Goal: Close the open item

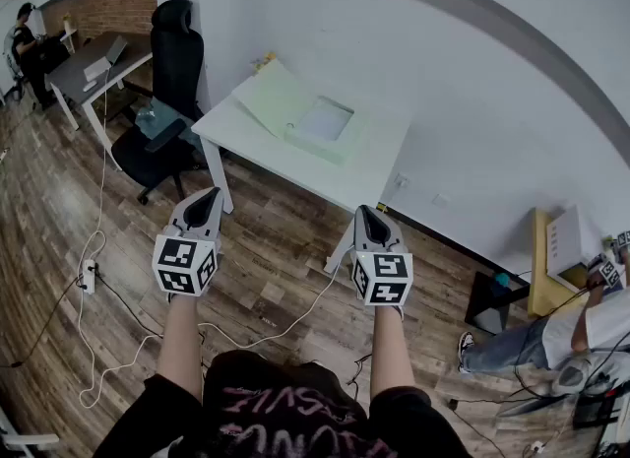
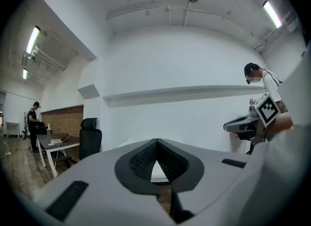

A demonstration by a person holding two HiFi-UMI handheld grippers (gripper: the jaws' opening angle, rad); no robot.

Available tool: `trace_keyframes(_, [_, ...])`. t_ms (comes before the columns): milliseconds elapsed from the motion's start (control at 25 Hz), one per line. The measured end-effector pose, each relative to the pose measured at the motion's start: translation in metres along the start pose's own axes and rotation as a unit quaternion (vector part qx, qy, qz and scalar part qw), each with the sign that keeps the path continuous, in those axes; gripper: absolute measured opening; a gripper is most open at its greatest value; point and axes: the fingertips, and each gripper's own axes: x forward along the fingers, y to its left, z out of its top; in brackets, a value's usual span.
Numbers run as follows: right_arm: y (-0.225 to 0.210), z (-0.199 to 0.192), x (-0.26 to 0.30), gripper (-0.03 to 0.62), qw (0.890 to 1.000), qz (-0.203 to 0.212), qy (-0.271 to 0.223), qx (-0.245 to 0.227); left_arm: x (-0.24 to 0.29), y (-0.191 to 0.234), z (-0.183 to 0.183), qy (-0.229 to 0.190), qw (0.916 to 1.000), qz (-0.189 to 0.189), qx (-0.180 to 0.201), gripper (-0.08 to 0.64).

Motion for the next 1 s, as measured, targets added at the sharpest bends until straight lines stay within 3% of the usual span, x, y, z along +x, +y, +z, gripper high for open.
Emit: trace_keyframes(1000, [0.018,-0.007,-0.006,0.026,1.000,-0.023,0.008,-0.012,-0.009,0.014,-0.009,0.005,0.9998,-0.020,-0.008,0.011])
